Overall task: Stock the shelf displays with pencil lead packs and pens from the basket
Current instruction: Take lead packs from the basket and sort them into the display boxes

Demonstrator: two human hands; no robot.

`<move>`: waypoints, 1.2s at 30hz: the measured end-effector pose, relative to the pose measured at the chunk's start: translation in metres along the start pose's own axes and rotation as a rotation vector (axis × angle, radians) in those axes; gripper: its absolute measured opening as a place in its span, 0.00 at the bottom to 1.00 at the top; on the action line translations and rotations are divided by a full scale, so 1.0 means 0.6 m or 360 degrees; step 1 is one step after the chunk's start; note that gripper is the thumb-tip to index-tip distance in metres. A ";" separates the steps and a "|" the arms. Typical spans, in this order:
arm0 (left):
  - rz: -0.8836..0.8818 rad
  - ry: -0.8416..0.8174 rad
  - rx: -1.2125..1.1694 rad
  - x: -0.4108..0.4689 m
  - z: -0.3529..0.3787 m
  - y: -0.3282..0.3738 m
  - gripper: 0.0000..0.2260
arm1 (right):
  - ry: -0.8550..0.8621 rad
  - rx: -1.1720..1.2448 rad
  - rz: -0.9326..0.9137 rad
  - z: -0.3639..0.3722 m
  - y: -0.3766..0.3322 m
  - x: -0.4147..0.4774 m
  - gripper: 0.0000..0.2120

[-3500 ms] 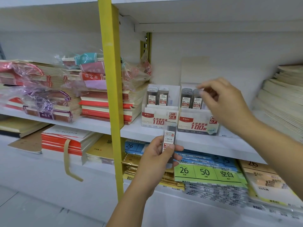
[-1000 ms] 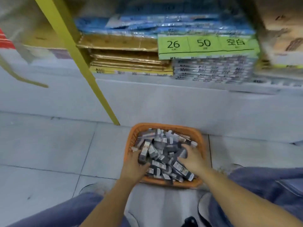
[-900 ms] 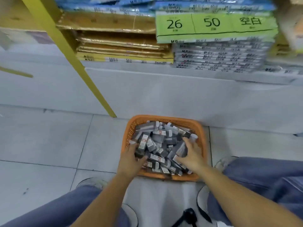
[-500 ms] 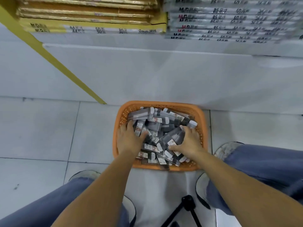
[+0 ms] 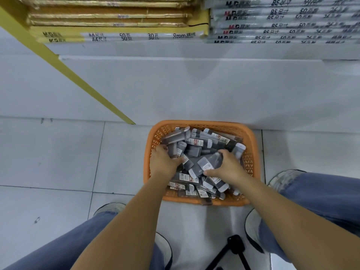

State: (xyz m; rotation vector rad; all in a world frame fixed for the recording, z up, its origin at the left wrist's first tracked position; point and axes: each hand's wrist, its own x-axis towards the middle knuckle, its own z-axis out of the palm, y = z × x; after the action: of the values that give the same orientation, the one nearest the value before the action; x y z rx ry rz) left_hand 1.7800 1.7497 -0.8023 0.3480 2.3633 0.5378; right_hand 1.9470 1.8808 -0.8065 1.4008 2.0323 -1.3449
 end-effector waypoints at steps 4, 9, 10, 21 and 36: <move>0.0117 -0.0052 -0.0062 -0.003 -0.008 -0.013 0.27 | 0.0077 0.0120 -0.0057 -0.003 -0.004 -0.002 0.28; 0.0268 0.0023 -0.0073 -0.009 -0.007 -0.021 0.24 | 0.0064 0.0408 -0.0026 0.005 -0.007 -0.006 0.21; 0.0274 0.0004 -0.0072 -0.009 -0.006 -0.021 0.24 | 0.0045 0.0458 -0.0008 0.003 -0.007 -0.006 0.21; 0.0178 -0.0021 -0.0060 -0.012 -0.012 -0.012 0.29 | 0.0090 0.0521 0.0010 -0.033 -0.013 -0.007 0.27; -0.0025 -0.0212 -0.1048 -0.085 -0.066 -0.038 0.15 | -0.0004 0.0657 -0.0152 -0.077 -0.048 -0.043 0.21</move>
State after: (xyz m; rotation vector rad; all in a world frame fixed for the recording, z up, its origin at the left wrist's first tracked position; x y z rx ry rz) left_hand 1.7883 1.6989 -0.7573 0.0571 1.9234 1.1930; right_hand 1.9450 1.9034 -0.7505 1.4717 1.9119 -1.8885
